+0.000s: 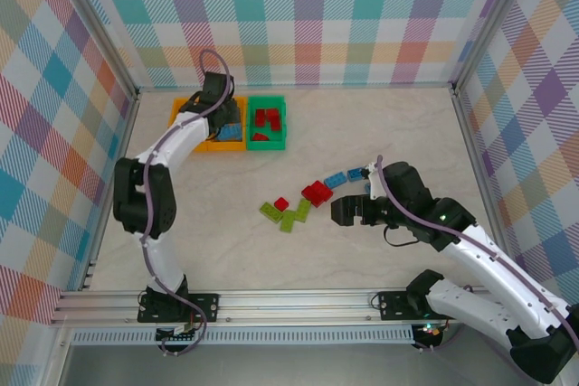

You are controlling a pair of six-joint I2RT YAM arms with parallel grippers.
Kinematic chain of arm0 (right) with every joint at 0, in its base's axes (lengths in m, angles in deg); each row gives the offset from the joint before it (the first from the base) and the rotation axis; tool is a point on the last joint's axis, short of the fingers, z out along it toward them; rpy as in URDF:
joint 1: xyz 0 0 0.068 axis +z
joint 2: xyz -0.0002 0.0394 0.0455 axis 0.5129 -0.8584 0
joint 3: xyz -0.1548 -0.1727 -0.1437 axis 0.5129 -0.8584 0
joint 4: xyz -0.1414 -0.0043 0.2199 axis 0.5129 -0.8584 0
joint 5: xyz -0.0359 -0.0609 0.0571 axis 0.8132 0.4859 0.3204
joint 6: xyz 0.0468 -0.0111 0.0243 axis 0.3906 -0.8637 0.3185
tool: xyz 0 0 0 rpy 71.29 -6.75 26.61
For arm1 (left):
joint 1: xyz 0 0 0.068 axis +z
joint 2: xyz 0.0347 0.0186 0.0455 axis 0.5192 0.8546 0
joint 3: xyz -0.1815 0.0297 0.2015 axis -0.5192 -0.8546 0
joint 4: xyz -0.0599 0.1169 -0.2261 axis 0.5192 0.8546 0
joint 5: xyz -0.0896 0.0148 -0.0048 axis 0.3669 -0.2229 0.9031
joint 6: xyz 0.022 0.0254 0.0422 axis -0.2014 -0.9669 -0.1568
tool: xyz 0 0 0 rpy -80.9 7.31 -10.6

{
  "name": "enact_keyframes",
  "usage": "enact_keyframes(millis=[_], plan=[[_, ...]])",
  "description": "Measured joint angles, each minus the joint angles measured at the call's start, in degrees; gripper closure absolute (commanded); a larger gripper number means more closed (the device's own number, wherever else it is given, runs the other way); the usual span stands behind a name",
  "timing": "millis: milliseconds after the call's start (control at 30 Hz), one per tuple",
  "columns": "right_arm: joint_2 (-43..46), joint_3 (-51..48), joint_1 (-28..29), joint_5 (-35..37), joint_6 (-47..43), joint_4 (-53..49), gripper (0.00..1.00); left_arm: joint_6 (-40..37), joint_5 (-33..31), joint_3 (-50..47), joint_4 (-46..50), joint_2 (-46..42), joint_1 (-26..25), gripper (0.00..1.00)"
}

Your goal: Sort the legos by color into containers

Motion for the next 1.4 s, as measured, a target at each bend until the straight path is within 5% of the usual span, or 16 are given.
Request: enact_keyframes(millis=[167, 267, 500, 733, 933, 1200, 1400], plan=[[0.00, 0.00, 0.00, 0.28, 0.92, 0.66, 0.00, 1.07, 1.27, 8.22, 0.50, 8.98, 2.19, 0.46], [-0.11, 0.04, 0.00, 2.62, 2.27, 0.57, 0.00, 2.01, 2.12, 8.48, 0.68, 9.05, 2.43, 0.44], [-6.58, 0.81, 0.35, 7.76, 5.42, 0.92, 0.00, 4.68, 7.85, -7.06, -2.73, -7.72, 1.27, 0.43], [-17.86, 1.05, 3.39, 7.96, 7.34, 7.13, 0.00, 1.99, 9.07, -21.70, -3.08, -35.01, -16.85, 0.42], [-20.74, -0.22, 3.58, 7.67, 9.55, 14.86, 0.00, 3.06, 9.03, -30.97, -1.07, -45.70, -27.74, 0.43], [-9.60, -9.11, -3.43, 8.98, 13.31, 17.94, 0.00, 11.98, 9.25, -35.21, 1.90, -36.94, -41.09, 0.43], [-1.97, -10.43, -4.68, 10.58, 13.29, 14.97, 0.00, 15.50, 8.74, -34.14, 1.49, -21.29, -44.09, 0.42]])
